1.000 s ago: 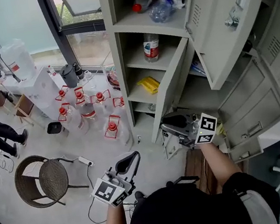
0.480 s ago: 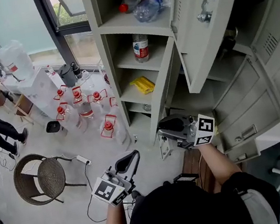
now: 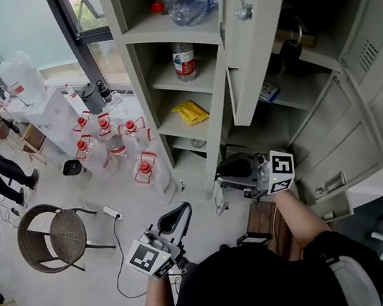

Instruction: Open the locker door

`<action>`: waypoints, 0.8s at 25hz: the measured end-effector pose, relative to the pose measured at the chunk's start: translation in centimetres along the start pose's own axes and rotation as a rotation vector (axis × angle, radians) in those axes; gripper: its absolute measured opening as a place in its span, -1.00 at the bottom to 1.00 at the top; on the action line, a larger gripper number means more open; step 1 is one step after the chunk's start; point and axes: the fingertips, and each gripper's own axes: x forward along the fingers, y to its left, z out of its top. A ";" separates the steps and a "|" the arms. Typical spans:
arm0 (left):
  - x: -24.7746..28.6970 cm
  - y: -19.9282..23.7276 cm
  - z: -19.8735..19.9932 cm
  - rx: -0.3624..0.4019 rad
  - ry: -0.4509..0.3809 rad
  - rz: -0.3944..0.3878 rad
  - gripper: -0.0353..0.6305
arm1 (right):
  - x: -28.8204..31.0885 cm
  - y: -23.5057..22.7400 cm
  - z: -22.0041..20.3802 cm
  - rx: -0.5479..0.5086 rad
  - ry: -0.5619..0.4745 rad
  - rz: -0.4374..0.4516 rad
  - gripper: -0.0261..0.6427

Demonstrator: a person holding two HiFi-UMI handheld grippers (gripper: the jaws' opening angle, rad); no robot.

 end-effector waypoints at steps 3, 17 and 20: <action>0.5 -0.6 -0.2 0.004 -0.001 0.002 -0.84 | -0.9 0.3 0.2 0.011 -0.004 0.022 -0.72; 2.6 -2.9 -0.8 0.001 0.003 -0.003 -0.84 | -3.8 0.9 0.7 0.053 -0.027 0.086 -0.71; 3.0 -3.4 -0.9 0.003 0.002 -0.008 -0.84 | -4.4 0.9 0.7 0.058 -0.028 0.086 -0.71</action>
